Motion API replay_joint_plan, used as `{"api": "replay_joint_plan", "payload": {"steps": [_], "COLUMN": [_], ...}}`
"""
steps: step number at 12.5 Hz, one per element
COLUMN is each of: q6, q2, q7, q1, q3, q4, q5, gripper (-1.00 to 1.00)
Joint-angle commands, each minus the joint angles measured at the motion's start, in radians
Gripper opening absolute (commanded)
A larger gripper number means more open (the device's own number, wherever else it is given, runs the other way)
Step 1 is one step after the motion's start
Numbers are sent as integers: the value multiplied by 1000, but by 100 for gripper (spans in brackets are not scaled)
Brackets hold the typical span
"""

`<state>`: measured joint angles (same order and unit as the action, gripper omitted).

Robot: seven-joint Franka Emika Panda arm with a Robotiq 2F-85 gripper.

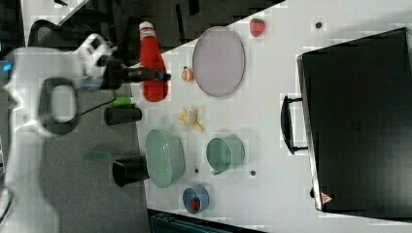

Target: Pick ketchup from plate and place it on table.

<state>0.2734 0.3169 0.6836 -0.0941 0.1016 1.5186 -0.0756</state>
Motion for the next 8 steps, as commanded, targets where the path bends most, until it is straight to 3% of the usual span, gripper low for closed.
{"api": "replay_joint_plan", "payload": {"steps": [1,8], "q6": [-47,28], "q2": [-60,-225], "q7": [-66,-66], "q1": [-33,-36], "q3": [-40,-99], "q4": [101,437], "q5": [5,7], "gripper": [19,19]}}
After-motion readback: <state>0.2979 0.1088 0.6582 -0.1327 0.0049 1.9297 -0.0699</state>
